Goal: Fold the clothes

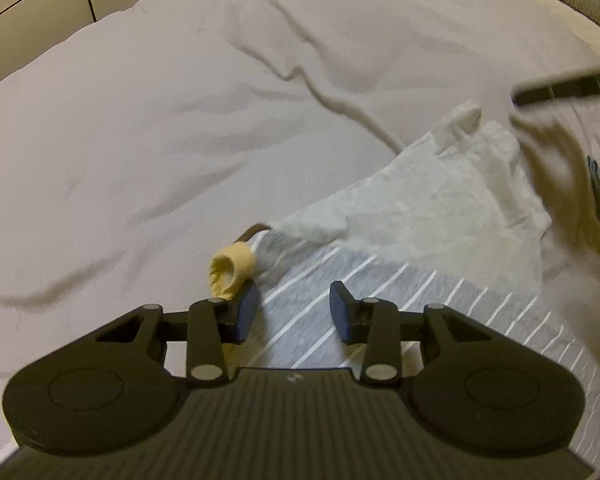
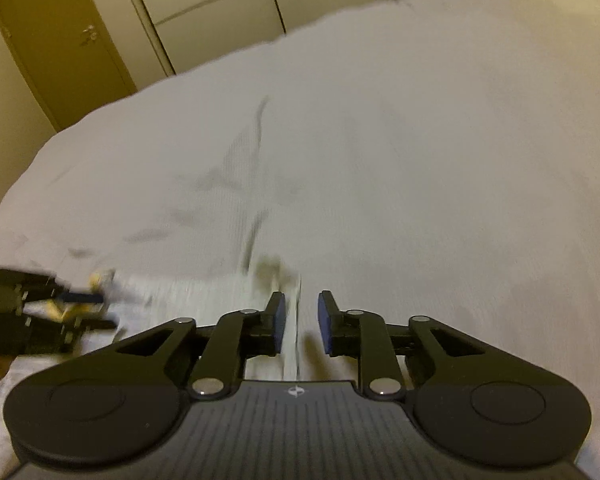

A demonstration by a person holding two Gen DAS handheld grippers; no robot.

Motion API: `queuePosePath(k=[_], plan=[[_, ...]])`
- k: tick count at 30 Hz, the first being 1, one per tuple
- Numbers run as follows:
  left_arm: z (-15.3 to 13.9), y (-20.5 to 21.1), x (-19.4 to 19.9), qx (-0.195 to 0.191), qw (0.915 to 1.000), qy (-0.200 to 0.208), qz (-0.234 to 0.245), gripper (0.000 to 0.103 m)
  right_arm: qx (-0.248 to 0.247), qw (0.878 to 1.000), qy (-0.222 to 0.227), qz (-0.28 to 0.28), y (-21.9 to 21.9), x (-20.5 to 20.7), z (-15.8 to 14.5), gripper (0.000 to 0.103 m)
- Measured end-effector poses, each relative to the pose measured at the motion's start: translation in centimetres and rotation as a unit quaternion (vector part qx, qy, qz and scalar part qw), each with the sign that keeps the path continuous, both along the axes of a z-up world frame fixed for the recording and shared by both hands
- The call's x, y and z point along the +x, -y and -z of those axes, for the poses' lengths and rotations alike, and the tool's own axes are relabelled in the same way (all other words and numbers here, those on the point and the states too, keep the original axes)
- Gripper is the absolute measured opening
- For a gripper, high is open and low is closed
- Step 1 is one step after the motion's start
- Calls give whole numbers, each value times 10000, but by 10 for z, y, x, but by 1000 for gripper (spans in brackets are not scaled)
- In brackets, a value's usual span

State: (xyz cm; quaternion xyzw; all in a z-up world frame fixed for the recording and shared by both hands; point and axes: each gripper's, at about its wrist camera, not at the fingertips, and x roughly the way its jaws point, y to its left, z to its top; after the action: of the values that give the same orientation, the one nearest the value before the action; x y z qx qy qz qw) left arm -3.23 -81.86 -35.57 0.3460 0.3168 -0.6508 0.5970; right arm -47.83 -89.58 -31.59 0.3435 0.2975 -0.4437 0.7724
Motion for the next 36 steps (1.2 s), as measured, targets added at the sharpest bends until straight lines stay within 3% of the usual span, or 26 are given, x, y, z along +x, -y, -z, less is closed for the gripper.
queuePosePath(k=[2,6,11,12,13,14,19,21,24,30,36], plan=[[-2,6,-5,-42,9999,-50,81,35,356,9994,43,19,-12,-4,17,38],[0,4,-20,9,9995,-39,328,35,731,9973,-40,-101,-32,2,51,38],[9,2,-31,175,9987,-30,477,35,565,9955,-179,-739,-30,16,71,39],[11,3,-33,203,9986,-27,491,35,555,9945,-168,-872,-28,17,72,37],[12,3,-36,219,9985,-23,507,35,627,9933,-155,-963,-24,18,73,19],[12,2,-38,231,9983,-21,529,35,741,9918,-139,-1031,-19,20,74,8],[11,6,-44,190,9978,12,627,35,1062,9904,-136,-875,-9,17,50,0],[11,8,-48,157,9976,42,676,35,973,9920,-443,-670,-14,9,27,0],[10,9,-51,163,9975,73,689,35,1012,9926,-616,-250,-19,-1,20,2],[9,7,-53,128,9975,124,680,35,863,9952,-209,-400,-23,2,27,28],[0,-5,-29,14,9997,103,207,35,577,9960,-35,-685,-10,29,17,31]])
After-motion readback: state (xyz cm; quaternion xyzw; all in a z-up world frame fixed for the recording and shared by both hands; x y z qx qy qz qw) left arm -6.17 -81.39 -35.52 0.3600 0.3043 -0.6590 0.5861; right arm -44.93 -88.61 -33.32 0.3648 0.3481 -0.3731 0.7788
